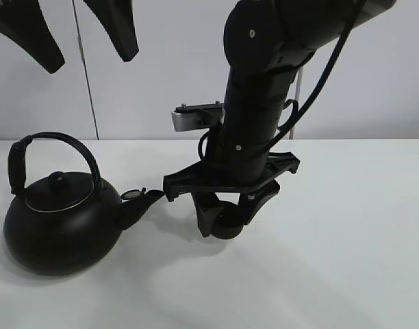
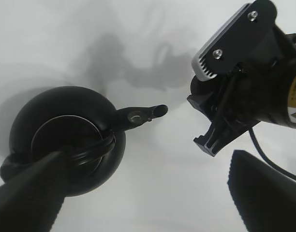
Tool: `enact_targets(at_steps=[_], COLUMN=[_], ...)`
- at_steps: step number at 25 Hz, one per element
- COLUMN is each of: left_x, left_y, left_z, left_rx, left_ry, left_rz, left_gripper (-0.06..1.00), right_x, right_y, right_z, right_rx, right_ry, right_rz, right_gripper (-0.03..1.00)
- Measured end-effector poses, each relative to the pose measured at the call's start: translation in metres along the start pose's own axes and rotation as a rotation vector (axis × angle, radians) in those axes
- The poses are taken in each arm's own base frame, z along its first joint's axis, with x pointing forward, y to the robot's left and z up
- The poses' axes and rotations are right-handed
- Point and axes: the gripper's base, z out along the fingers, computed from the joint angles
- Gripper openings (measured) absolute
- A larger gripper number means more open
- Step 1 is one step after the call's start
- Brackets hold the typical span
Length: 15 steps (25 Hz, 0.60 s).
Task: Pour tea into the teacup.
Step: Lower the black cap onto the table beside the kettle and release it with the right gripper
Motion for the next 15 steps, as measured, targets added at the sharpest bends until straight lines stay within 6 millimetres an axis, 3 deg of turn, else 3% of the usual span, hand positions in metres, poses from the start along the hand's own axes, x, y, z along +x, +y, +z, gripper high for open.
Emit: enact_targets(at_steps=[6,15], left_x=[0.0,0.0], left_y=[0.0,0.0], left_z=[0.0,0.0], left_rx=[0.0,0.0], left_ry=[0.0,0.0], left_rz=[0.0,0.0], left_gripper=[0.65,0.65], right_x=[0.004,0.001], right_y=[-0.001,-0.002], right_z=[0.022,0.022], right_rx=[0.014,0.027], right_ry=[0.051,0.026], right_rz=[-0.011,-0.028], right_gripper=[0.4,0.4])
